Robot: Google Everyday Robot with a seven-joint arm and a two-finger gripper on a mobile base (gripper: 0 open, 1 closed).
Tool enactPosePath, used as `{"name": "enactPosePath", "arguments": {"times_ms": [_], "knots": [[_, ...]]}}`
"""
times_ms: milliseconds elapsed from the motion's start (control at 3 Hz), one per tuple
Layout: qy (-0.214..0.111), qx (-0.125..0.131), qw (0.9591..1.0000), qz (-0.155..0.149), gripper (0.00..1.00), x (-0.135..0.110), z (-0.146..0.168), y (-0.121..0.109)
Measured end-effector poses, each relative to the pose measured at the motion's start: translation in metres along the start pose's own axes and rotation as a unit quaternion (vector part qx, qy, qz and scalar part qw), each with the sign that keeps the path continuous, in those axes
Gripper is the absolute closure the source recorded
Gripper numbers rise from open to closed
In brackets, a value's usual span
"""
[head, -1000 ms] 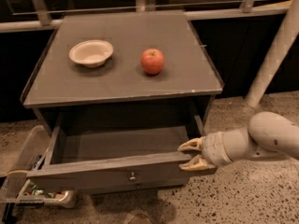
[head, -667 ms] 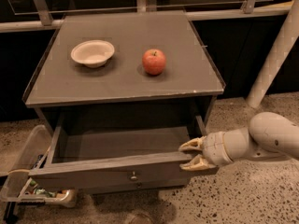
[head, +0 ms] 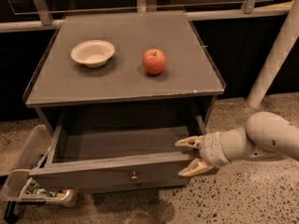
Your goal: Open top drawer
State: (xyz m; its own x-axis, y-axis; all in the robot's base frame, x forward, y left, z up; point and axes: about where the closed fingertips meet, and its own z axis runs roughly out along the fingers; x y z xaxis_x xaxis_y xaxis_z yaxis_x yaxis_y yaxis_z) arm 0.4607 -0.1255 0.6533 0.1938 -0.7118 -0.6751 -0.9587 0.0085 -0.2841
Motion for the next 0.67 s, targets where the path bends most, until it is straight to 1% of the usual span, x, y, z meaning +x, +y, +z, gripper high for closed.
{"name": "enactPosePath", "arguments": {"times_ms": [333,667], "knots": [[-0.011,-0.013,0.9998,-0.001,0.00,-0.001,-0.001,0.018],[-0.033,-0.025,0.9991,-0.006,0.18,-0.001,-0.009,0.054]]}}
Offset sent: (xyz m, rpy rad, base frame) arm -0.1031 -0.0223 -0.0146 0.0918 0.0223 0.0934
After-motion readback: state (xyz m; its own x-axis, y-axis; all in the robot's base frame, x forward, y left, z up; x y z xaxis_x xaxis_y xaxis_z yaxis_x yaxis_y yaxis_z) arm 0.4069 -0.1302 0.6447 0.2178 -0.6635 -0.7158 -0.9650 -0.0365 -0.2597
